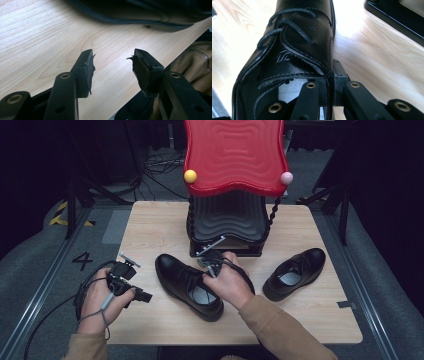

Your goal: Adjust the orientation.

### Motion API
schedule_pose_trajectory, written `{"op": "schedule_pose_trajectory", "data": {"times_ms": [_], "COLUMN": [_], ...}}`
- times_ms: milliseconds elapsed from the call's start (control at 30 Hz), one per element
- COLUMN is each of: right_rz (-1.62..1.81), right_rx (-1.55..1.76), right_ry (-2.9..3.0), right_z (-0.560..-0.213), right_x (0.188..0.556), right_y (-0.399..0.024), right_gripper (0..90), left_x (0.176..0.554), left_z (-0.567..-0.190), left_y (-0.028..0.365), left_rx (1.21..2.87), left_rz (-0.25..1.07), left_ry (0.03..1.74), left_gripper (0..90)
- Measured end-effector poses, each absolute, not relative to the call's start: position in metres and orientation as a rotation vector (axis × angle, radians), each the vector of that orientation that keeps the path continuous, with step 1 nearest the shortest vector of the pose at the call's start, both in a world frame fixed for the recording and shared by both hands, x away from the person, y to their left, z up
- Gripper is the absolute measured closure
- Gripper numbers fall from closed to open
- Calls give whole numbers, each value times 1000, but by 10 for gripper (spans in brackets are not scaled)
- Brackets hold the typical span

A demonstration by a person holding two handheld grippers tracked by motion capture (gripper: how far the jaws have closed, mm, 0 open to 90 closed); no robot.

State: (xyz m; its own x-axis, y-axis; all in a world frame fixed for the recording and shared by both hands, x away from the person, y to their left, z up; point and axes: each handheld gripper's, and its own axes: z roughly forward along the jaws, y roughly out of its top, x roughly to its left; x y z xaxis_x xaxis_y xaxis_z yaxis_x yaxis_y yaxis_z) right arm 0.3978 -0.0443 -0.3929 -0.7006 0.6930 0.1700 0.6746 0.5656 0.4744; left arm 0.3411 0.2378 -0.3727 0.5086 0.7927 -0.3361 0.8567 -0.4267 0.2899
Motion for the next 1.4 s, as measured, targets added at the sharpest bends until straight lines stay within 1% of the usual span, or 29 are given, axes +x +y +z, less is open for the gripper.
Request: {"op": "schedule_pose_trajectory", "data": {"times_ms": [167,333,567,800,867,967,1000,1033,1100,1133,1167,1267,1400], "right_rz": [851,856,892,889,837,822,822,825,828,828,850,873,908], "right_rx": [1244,1301,1428,1565,1569,1616,1616,1608,1607,1590,1578,1562,1515], "right_ry": [2726,2686,2592,2512,2509,2549,2549,2580,2587,2593,2590,2594,2599], "right_z": [-385,-387,-394,-405,-408,-408,-408,-406,-406,-407,-407,-404,-391], "right_x": [384,373,372,374,373,371,371,369,369,369,369,368,362], "right_y": [-81,-115,-153,-166,-165,-165,-165,-164,-165,-166,-167,-170,-178], "right_gripper": [864,864,864,849,844,781,781,753,738,685,672,656,639], "left_x": [343,346,348,348,348,348,348,348,348,348,348,349,350], "left_z": [-372,-374,-377,-379,-379,-380,-380,-380,-380,-380,-380,-380,-381], "left_y": [234,229,225,225,225,225,225,224,223,223,223,223,222], "left_rx": [2344,2357,2370,2373,2376,2372,2372,2377,2378,2378,2378,2377,2379], "left_rz": [-209,-210,-220,-227,-227,-231,-231,-230,-230,-226,-227,-226,-236], "left_ry": [1350,1344,1342,1346,1347,1352,1352,1349,1350,1350,1349,1350,1353], "left_gripper": [517,517,517,515,513,511,510,508,507,504,503,503,501]}}
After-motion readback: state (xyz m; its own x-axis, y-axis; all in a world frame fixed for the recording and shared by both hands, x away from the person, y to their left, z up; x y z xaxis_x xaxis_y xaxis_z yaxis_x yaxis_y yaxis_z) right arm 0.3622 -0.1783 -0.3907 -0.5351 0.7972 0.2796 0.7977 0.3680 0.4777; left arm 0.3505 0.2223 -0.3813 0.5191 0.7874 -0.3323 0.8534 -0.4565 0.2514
